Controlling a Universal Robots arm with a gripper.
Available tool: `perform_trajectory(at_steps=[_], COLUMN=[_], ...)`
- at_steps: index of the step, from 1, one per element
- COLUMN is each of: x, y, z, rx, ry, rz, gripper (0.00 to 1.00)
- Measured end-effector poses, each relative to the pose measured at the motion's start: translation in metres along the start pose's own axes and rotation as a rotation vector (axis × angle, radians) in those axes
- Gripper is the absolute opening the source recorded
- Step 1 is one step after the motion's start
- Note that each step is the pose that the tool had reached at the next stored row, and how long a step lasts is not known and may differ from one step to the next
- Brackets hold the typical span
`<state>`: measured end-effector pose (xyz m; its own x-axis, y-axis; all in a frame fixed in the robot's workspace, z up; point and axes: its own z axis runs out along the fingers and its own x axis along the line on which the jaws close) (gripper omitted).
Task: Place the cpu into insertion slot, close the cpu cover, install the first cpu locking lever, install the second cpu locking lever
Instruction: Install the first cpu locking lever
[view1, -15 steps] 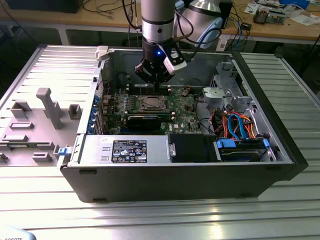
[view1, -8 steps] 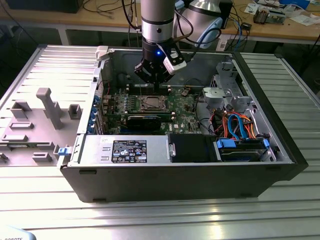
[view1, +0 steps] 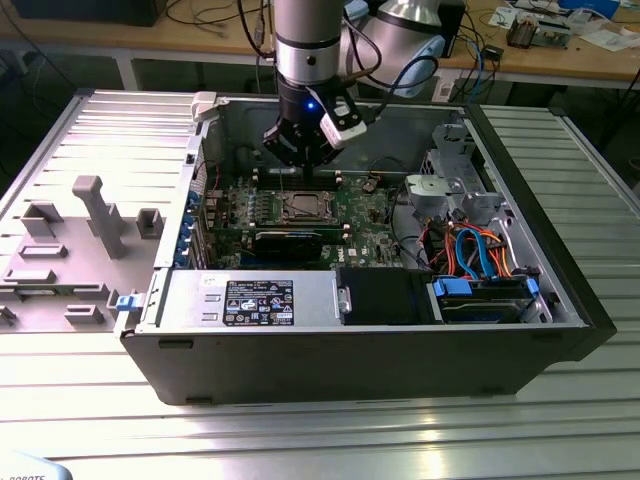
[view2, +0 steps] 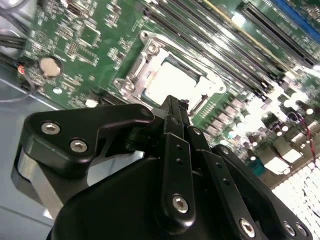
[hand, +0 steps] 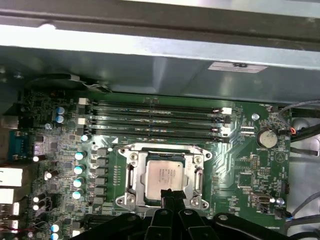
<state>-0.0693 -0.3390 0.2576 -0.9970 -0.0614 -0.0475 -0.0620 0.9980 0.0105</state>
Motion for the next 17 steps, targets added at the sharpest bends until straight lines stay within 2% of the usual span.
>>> perform_trajectory(at_steps=[4, 7, 10, 14, 17], x=[0.0263, 0.0394, 0.0471, 0.0534, 0.0534], y=[0.0016, 0.0024, 0.0029, 0.0050, 0.0133], z=[-0.0001, 0.0015, 0.0014, 0.0011, 0.0011], rx=[0.0001, 0.0005, 0.0004, 0.0006, 0.0006], ry=[0.0000, 0.0001, -0.0001, 0.0001, 0.0000], rz=[0.001, 0.008, 0.008, 0.008, 0.008], gripper=[0.11, 0.11, 0.11, 0.11, 0.11])
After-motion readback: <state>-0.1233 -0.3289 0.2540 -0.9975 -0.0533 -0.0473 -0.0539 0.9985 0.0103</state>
